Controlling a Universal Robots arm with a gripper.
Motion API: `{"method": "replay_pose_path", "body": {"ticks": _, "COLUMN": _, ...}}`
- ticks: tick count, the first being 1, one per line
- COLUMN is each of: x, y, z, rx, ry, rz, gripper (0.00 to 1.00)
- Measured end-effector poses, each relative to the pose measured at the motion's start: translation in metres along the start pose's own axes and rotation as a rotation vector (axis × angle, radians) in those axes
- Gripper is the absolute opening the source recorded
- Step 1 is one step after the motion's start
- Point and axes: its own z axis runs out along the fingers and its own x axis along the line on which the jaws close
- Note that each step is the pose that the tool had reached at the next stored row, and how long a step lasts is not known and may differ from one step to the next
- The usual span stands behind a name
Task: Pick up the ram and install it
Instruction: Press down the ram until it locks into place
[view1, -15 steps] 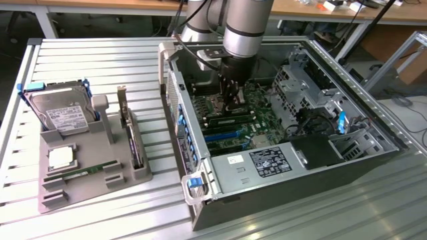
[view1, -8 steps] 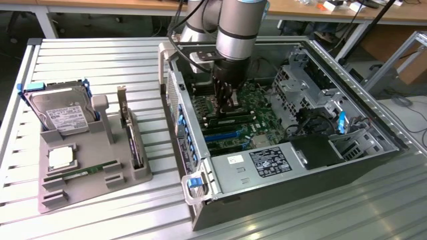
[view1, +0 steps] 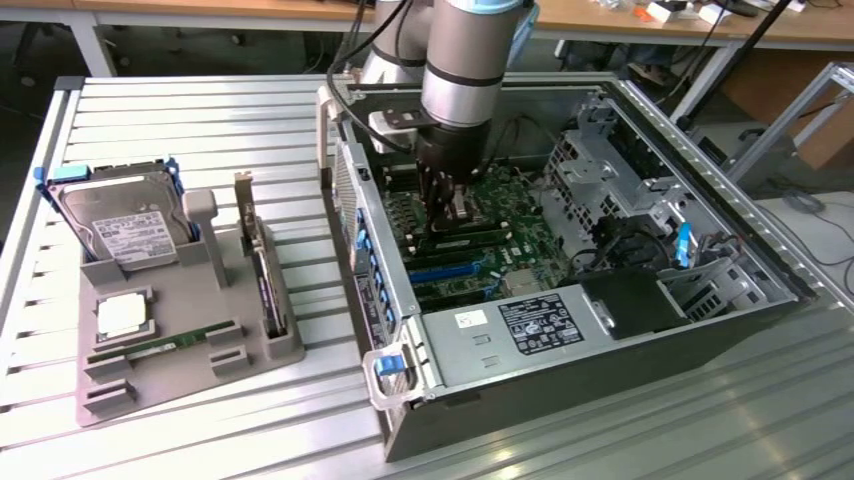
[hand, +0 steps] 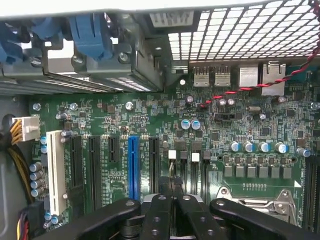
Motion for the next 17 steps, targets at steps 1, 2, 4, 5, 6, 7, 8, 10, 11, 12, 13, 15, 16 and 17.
{"method": "replay_pose_path", "body": {"ticks": 1, "x": 0.000, "y": 0.0000, "z": 0.0012, "rx": 0.0000, "ry": 0.0000, "rz": 0.000, "gripper": 0.11}}
{"method": "replay_pose_path", "body": {"ticks": 2, "x": 0.000, "y": 0.0001, "z": 0.0028, "rx": 0.0002, "ry": -0.0004, "rz": 0.000, "gripper": 0.11}}
{"method": "replay_pose_path", "body": {"ticks": 4, "x": -0.001, "y": 0.0002, "z": 0.0046, "rx": -0.0002, "ry": 0.0002, "rz": 0.000, "gripper": 0.11}}
{"method": "replay_pose_path", "body": {"ticks": 5, "x": -0.001, "y": 0.0001, "z": 0.0040, "rx": 0.0004, "ry": -0.0004, "rz": 0.000, "gripper": 0.11}}
{"method": "replay_pose_path", "body": {"ticks": 6, "x": 0.000, "y": -0.0001, "z": -0.0029, "rx": 0.0018, "ry": -0.0015, "rz": 0.000, "gripper": 0.11}}
{"method": "replay_pose_path", "body": {"ticks": 7, "x": 0.001, "y": -0.0001, "z": -0.0112, "rx": 0.0011, "ry": 0.0005, "rz": 0.000, "gripper": 0.11}}
{"method": "replay_pose_path", "body": {"ticks": 8, "x": 0.002, "y": -0.0007, "z": -0.0166, "rx": 0.0015, "ry": 0.0002, "rz": 0.000, "gripper": 0.11}}
{"method": "replay_pose_path", "body": {"ticks": 10, "x": 0.002, "y": -0.0147, "z": -0.0200, "rx": 0.0013, "ry": 0.0004, "rz": 0.000, "gripper": 0.11}}
{"method": "replay_pose_path", "body": {"ticks": 11, "x": 0.002, "y": -0.0273, "z": -0.0199, "rx": 0.0011, "ry": 0.0004, "rz": 0.000, "gripper": 0.11}}
{"method": "replay_pose_path", "body": {"ticks": 12, "x": 0.002, "y": -0.0372, "z": -0.0198, "rx": 0.0008, "ry": 0.0004, "rz": 0.000, "gripper": 0.11}}
{"method": "replay_pose_path", "body": {"ticks": 13, "x": 0.002, "y": -0.0432, "z": -0.0198, "rx": 0.0006, "ry": 0.0004, "rz": 0.000, "gripper": 0.11}}
{"method": "replay_pose_path", "body": {"ticks": 15, "x": 0.001, "y": -0.0575, "z": -0.0198, "rx": -0.0005, "ry": 0.0004, "rz": 0.000, "gripper": 0.11}}
{"method": "replay_pose_path", "body": {"ticks": 16, "x": 0.001, "y": -0.0677, "z": -0.0197, "rx": -0.0014, "ry": 0.0003, "rz": 0.000, "gripper": 0.11}}
{"method": "replay_pose_path", "body": {"ticks": 17, "x": 0.001, "y": -0.0726, "z": -0.0197, "rx": -0.0021, "ry": 0.0004, "rz": 0.000, "gripper": 0.11}}
